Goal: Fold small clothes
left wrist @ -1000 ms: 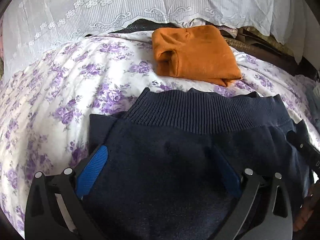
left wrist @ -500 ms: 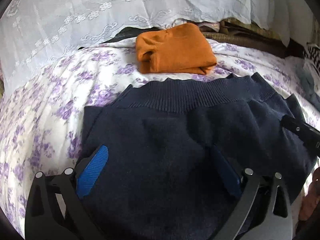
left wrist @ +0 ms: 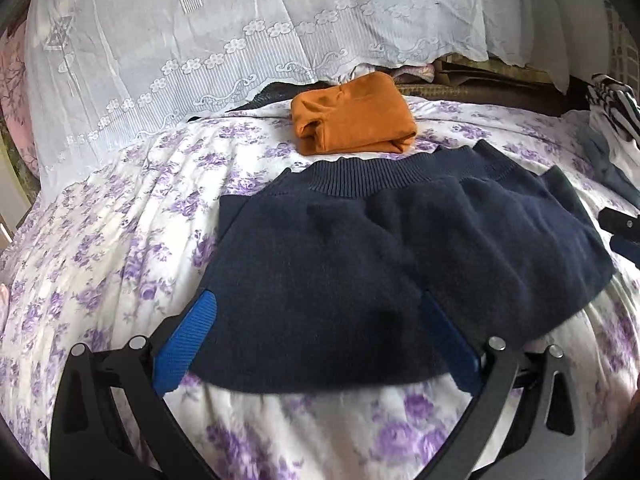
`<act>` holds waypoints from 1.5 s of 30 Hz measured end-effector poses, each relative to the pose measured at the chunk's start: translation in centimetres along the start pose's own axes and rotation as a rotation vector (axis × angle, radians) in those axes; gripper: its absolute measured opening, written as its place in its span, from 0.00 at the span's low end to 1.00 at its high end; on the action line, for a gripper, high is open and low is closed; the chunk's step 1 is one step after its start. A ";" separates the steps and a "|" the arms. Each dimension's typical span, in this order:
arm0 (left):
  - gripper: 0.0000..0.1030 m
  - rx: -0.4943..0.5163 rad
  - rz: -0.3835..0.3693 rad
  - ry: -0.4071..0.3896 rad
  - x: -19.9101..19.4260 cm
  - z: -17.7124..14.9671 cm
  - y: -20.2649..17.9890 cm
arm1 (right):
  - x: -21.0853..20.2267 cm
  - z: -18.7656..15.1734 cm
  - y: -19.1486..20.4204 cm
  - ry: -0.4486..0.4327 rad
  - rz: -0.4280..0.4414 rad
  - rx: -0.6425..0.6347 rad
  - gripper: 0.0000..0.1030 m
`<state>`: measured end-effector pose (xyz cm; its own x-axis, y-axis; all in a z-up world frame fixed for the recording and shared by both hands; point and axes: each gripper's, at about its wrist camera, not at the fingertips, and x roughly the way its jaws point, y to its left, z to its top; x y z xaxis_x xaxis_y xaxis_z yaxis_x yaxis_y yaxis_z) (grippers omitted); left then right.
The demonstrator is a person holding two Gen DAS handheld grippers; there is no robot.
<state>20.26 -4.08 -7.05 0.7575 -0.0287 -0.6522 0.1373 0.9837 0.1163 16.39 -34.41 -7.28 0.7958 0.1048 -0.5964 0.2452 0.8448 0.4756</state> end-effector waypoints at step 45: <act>0.96 -0.182 -0.143 0.153 7.2 4.8 -0.8 | 6.0 1.5 0.8 0.091 0.067 0.090 0.70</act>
<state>28.70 -5.97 -8.23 0.6316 -0.1556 -0.7595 0.1083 0.9877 -0.1123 22.15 -33.89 -9.52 0.7597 0.2095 -0.6156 0.2455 0.7842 0.5699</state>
